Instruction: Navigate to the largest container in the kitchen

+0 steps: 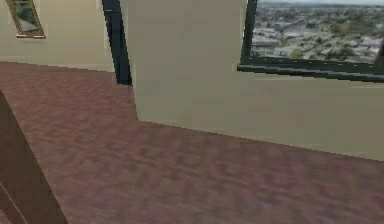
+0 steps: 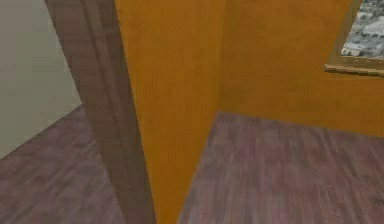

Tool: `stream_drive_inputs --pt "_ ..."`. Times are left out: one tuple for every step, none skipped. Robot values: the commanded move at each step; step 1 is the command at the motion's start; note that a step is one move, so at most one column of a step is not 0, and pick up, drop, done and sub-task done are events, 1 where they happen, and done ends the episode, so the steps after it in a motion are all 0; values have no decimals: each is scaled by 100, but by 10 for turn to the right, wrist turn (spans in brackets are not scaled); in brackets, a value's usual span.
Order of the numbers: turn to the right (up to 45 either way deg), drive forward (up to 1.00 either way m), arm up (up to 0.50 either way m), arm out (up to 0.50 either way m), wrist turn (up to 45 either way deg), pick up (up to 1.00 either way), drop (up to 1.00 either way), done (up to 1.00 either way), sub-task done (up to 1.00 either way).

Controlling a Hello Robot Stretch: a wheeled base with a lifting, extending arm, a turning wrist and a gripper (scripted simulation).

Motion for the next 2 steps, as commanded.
stream_drive_inputs --pt "-120 0 0 0 0 0 0 0 0" --pt "0 80 0 0 0 0 0 0 0"
